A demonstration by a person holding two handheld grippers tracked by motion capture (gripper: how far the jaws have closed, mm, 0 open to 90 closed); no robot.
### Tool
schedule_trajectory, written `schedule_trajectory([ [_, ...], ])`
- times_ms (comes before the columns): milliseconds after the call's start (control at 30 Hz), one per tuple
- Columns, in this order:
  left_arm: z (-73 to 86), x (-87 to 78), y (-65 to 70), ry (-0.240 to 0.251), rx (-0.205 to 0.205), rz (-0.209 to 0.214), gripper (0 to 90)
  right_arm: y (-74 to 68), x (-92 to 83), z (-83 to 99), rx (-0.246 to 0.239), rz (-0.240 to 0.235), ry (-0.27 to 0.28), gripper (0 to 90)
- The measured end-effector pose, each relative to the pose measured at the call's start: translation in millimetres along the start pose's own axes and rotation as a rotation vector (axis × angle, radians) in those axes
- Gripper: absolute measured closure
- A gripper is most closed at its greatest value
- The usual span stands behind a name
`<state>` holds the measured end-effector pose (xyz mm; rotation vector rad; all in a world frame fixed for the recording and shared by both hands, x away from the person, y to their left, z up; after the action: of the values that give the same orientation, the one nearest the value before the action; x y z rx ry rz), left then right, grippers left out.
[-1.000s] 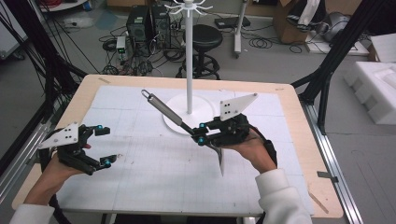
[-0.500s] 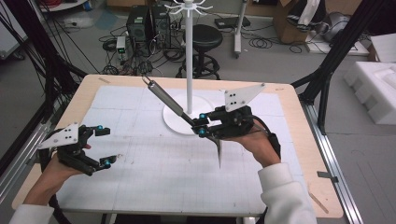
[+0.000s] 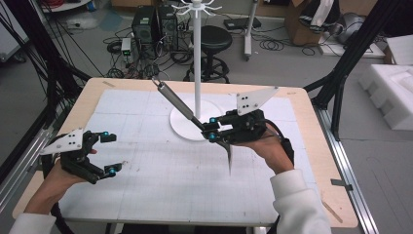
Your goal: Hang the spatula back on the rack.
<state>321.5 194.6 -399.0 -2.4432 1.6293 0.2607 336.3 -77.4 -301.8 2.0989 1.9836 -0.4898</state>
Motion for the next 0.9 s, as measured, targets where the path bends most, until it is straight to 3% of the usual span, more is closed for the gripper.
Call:
schedule_trajectory([
  [300, -14.9, 4.6, 3.5, -0.007, -0.003, 0.042, 1.7, -0.5, -4.4, 4.5, 0.006, 0.011, 0.002, 74.9],
  [500, -42.7, 7.9, 3.9, -0.006, 0.005, 0.070, 1.7, 2.0, -6.3, 9.3, 0.022, 0.015, 0.003, 74.9],
  [667, -69.0, 13.8, 5.7, 0.001, 0.036, 0.101, 1.7, 5.1, -7.8, 12.2, 0.030, 0.014, 0.008, 74.9],
  [900, -92.6, 20.1, 4.1, 0.011, 0.046, 0.129, 1.7, 11.8, -10.3, 11.6, 0.040, 0.002, 0.031, 74.9],
])
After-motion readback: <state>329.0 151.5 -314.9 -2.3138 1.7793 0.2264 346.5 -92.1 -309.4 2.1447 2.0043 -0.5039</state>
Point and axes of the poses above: each handheld gripper's, and its own axes: x roughly forward along the jaws, z roughly out of its underside, y roughly to its right, the point moved 10 cm from there along x, roughly forward along the jaws, and after that the axes turned 6 degrees about x, right-handed, at the moved point
